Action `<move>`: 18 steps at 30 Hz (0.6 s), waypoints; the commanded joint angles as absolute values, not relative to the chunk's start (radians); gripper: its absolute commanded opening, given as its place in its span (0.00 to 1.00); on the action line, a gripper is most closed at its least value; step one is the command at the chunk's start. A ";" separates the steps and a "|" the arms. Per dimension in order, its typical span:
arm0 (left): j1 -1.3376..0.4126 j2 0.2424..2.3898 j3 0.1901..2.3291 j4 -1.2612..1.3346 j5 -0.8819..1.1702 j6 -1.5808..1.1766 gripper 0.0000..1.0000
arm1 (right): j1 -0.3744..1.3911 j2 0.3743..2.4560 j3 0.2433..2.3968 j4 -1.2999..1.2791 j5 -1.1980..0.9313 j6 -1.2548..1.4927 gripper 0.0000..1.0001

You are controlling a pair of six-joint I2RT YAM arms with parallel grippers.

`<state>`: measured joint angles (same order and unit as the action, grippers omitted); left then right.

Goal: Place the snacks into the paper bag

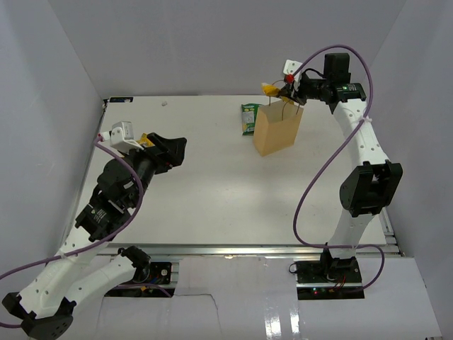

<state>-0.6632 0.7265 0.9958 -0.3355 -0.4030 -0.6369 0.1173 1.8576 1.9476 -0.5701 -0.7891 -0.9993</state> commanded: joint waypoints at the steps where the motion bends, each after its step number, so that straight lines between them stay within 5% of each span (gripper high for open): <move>1: -0.664 0.735 1.000 -0.330 -0.396 -0.634 0.98 | 0.109 1.850 1.945 -0.583 -0.845 -1.055 0.12; 18: -0.666 0.745 0.991 -0.324 -0.397 -0.630 0.98 | 0.104 1.825 1.888 -0.583 -0.828 -1.028 0.29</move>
